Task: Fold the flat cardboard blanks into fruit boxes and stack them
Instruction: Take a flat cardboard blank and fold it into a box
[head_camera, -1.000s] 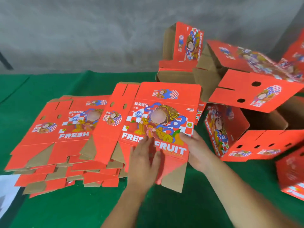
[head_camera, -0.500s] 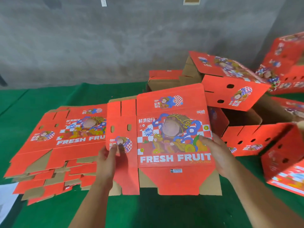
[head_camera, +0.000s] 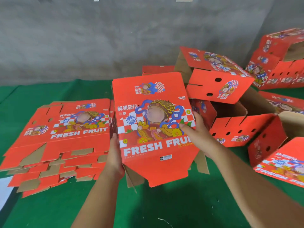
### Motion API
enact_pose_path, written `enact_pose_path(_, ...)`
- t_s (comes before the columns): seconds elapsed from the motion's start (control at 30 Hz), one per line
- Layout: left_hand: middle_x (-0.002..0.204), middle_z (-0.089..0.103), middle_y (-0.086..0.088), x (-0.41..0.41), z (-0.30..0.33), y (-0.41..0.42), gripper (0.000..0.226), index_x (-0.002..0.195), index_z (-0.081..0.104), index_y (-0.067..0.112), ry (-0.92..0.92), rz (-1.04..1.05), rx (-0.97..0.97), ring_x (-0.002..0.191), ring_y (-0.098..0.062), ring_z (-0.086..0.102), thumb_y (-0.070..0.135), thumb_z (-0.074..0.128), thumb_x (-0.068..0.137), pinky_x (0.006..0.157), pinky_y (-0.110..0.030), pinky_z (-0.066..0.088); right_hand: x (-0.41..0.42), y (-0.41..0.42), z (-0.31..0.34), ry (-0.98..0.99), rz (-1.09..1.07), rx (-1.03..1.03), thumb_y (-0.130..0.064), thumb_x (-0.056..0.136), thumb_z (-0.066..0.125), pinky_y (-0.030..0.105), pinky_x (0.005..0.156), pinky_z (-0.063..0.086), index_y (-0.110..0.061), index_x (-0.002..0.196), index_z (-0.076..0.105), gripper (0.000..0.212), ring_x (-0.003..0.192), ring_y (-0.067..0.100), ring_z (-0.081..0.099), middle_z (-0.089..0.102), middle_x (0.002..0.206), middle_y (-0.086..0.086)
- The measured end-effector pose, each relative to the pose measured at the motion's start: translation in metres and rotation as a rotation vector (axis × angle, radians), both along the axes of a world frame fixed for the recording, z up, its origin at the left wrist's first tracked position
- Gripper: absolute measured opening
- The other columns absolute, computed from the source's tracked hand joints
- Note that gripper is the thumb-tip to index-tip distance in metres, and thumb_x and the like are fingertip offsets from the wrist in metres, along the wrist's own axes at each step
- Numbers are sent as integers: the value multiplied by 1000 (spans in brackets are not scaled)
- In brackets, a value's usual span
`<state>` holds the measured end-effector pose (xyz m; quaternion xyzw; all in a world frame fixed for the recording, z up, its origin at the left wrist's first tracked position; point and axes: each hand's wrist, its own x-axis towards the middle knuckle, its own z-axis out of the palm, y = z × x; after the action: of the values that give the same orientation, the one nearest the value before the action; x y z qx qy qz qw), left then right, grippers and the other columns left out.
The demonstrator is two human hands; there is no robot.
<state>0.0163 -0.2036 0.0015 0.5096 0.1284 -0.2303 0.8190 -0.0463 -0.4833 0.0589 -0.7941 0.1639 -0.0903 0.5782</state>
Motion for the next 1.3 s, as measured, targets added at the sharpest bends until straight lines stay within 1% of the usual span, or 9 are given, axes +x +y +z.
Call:
enact_pose_path(0.17,121,74,-13,-4,0,14,86,126,73,25,62,-76,214,118,-37,66,91,45,78,110,-57,44,-6,-15,6,88,0,-38,-40,94,70,27,73,51,-36,110,38,36,88,8,64,58,115,4)
enact_pose_path(0.33,103,77,-17,-9,4,12,91,110,77,15,152,-143,151,91,-37,76,90,33,85,85,-59,59,-15,-27,20,235,102,321,-55,92,64,48,117,34,-43,127,68,36,135,18,50,57,144,-5)
enact_pose_path(0.43,79,78,-12,-22,8,10,81,92,81,18,117,-48,240,65,-31,76,86,38,86,50,-44,60,-23,-22,22,217,110,528,-76,89,51,55,115,39,-45,142,55,62,130,24,58,60,144,2)
enact_pose_path(0.6,83,72,1,-44,25,2,82,125,65,24,-14,-209,226,65,-16,68,85,62,71,67,-31,57,-22,-30,22,192,172,554,-98,49,67,62,124,19,-64,154,12,123,154,18,27,20,170,-11)
enact_pose_path(0.67,112,71,-2,-48,31,1,99,149,46,22,-57,-256,205,67,-17,67,69,75,67,64,-28,56,-21,-39,28,239,249,414,-88,55,74,65,124,15,-71,149,7,116,155,16,18,5,171,-20)
enact_pose_path(0.77,147,49,-10,-56,49,-6,114,157,26,48,-60,-233,143,62,-20,64,41,83,59,54,-27,55,-21,-52,38,327,207,166,-64,62,76,62,111,41,-68,147,17,104,139,26,48,35,163,-7)
enact_pose_path(0.93,70,57,-8,-56,60,-12,15,103,66,25,7,-181,460,42,-12,37,34,59,93,45,-17,26,-27,-66,40,310,198,75,-62,84,68,50,110,36,-60,153,24,82,144,24,42,38,161,-15)
enact_pose_path(1.13,53,63,10,-44,52,-14,29,78,68,13,-262,299,686,64,-16,51,11,50,101,56,-28,39,-36,-48,15,17,57,142,-5,104,55,16,90,50,-22,151,43,52,111,1,65,67,131,-4)
enact_pose_path(1.3,94,72,5,-33,42,-27,71,146,35,46,-426,467,364,76,-17,67,-4,48,98,65,-36,54,-46,-47,-7,-87,-112,153,3,103,52,37,100,49,-27,145,30,56,120,17,60,58,134,-1)
